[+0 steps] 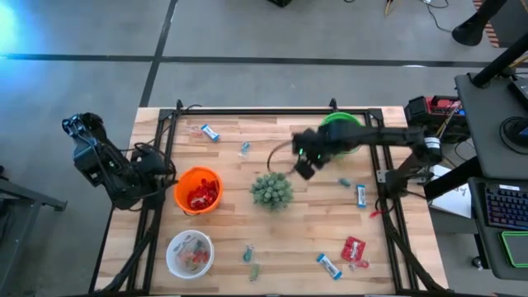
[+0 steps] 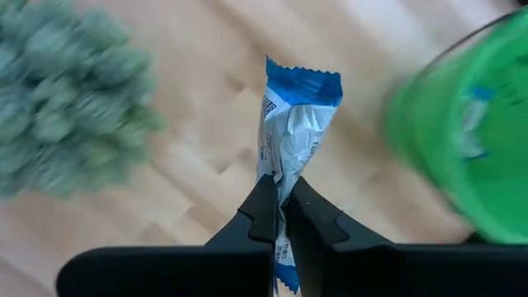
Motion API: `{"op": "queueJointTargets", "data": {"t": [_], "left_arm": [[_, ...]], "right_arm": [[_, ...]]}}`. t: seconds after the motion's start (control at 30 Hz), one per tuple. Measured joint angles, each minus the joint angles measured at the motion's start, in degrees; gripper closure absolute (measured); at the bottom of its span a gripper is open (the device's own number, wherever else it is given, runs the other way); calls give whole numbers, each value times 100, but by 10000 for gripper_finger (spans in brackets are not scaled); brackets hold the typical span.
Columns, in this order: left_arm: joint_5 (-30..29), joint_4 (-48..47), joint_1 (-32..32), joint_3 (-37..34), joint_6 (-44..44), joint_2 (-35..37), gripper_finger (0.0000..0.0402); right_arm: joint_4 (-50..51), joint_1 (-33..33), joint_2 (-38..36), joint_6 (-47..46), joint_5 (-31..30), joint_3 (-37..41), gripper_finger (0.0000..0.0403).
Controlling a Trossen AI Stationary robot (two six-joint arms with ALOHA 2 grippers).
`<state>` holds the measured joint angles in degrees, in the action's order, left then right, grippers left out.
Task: Sort candy
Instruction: Put the white chocolate into the green bucket
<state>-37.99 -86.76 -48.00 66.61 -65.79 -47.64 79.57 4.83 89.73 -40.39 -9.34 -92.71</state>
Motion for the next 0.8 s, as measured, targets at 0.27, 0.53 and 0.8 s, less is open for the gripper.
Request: {"op": "queueJointTargets", "data": {"t": [0.27,0.53,0.8], "left_arm": [[-371,-246,262,0,-552,271,269],[-849,-282,710,0,-556,431,269],[-864,-215,891,0,-629,358,269]], "right_arm": [[105,1366,-567,981,13,9,394],[389,2737,-721,1896,-29,85,394],[197,3625,-719,2589,297,527,394]]}}
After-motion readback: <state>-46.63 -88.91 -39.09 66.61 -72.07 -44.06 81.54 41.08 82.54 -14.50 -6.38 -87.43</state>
